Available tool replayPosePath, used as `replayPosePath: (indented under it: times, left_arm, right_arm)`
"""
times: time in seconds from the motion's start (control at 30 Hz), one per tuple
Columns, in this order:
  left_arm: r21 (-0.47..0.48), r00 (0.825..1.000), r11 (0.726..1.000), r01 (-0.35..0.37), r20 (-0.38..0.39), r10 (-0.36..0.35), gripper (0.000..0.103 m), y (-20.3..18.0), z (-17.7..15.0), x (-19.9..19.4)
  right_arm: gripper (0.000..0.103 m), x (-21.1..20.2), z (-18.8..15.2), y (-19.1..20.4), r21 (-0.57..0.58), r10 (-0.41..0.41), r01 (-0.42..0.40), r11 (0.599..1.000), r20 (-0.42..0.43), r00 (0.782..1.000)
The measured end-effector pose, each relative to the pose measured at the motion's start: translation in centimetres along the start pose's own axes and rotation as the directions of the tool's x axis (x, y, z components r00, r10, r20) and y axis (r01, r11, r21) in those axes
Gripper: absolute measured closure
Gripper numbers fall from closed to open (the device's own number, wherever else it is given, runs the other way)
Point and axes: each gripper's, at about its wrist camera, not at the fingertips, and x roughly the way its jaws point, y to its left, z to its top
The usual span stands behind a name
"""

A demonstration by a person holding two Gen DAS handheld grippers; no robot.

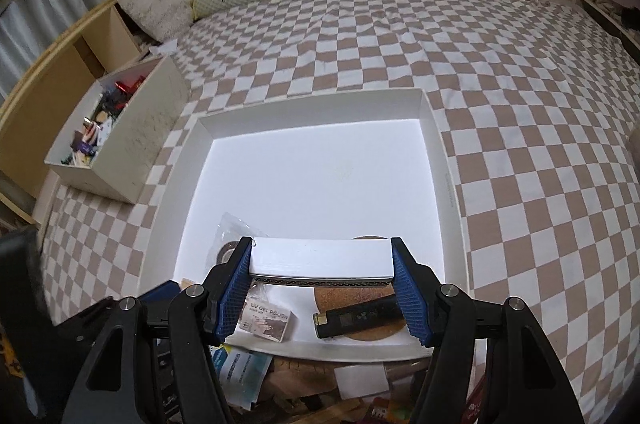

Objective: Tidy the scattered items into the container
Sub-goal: 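Open both grippers to release the items into the tray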

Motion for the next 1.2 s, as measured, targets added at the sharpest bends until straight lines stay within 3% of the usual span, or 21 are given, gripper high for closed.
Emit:
replayPosePath:
  times: [0.4,0.5,0.53,0.57,0.6,0.9,1.03,1.2]
  left_arm:
    - [0.011,1.000,1.000,-0.017,-0.001,0.017,0.045,0.1,0.2,0.4]
    - [0.014,1.000,1.000,-0.021,-0.001,0.021,0.040,0.2,0.2,0.5]
    - [0.015,1.000,1.000,-0.023,0.000,0.023,0.027,0.2,0.2,0.6]
    - [0.014,1.000,1.000,-0.024,0.005,0.024,0.021,0.2,0.1,0.5]
    - [0.014,1.000,1.000,-0.022,0.012,0.022,0.015,0.2,0.1,0.5]
    - [0.025,0.999,0.999,-0.029,0.021,0.029,0.012,-0.5,-0.1,0.2]
    - [0.038,0.999,0.999,-0.038,0.030,0.037,0.001,-0.9,0.0,-0.5]
    - [0.043,0.996,0.997,-0.061,0.060,0.059,0.000,-0.8,0.0,-2.2]
  right_arm:
    - [0.037,1.5,0.2,1.0,-0.054,-0.033,0.032,0.998,-0.023,0.999]
    - [0.036,1.9,0.2,0.8,-0.035,0.007,-0.008,0.999,-0.040,0.999]
    - [0.025,2.0,0.2,0.7,-0.025,0.015,-0.016,1.000,-0.040,0.999]
    - [0.007,2.0,0.2,0.5,-0.014,0.019,-0.020,1.000,-0.037,0.999]
    - [0.001,2.0,0.2,0.5,-0.010,0.018,-0.019,1.000,-0.032,0.999]
    - [0.000,0.9,0.1,0.8,-0.036,-0.004,0.005,0.999,0.002,1.000]
    - [0.000,0.3,0.0,0.9,-0.035,-0.006,0.007,0.999,0.007,1.000]
    - [0.000,-1.0,-0.3,0.8,-0.033,-0.005,0.005,0.999,0.022,1.000]
